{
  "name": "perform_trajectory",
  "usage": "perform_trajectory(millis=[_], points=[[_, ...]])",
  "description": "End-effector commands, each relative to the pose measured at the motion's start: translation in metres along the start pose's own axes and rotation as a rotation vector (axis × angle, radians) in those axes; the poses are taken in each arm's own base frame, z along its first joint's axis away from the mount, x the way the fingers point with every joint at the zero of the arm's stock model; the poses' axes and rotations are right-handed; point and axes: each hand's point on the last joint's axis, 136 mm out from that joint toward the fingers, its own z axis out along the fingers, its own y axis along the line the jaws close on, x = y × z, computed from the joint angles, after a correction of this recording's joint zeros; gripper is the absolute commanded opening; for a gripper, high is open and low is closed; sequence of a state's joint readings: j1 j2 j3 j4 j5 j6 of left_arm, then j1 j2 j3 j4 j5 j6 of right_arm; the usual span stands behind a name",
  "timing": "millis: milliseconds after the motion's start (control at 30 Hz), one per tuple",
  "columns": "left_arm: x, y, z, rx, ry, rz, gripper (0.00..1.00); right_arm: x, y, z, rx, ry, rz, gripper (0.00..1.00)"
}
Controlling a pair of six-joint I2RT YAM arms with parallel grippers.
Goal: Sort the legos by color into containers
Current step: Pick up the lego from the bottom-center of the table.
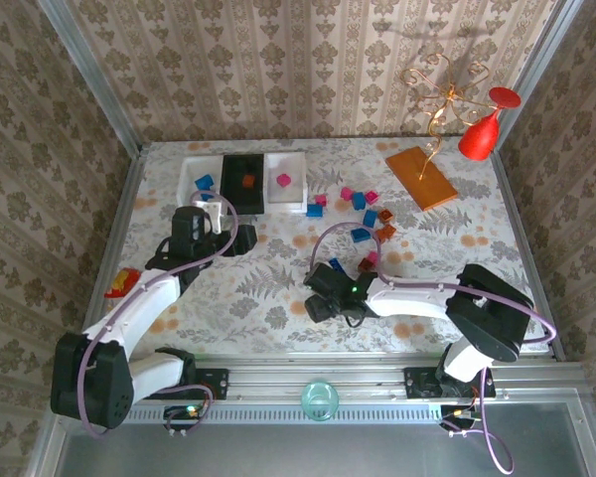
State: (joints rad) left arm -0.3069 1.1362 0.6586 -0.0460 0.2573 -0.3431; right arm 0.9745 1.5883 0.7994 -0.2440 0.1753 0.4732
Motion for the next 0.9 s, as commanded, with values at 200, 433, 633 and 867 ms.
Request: perform_trajectory(millis=[200, 433, 633, 867], points=[[0.006, 0.001, -0.002, -0.016, 0.01, 0.035, 0.9, 0.013, -0.013, 0.009, 0.057, 0.03, -0.049, 0.52], [0.007, 0.004, -0.001, -0.03, 0.015, 0.039, 0.91, 0.002, -0.006, 0.009, 0.039, 0.001, -0.046, 0.39], [0.006, 0.002, -0.002, -0.026, 0.008, 0.032, 0.91, -0.069, 0.021, -0.03, -0.078, -0.239, -0.033, 0.34], [0.006, 0.013, -0.008, -0.073, -0.018, 0.039, 0.94, -0.179, 0.007, -0.055, -0.19, -0.512, 0.143, 0.33]])
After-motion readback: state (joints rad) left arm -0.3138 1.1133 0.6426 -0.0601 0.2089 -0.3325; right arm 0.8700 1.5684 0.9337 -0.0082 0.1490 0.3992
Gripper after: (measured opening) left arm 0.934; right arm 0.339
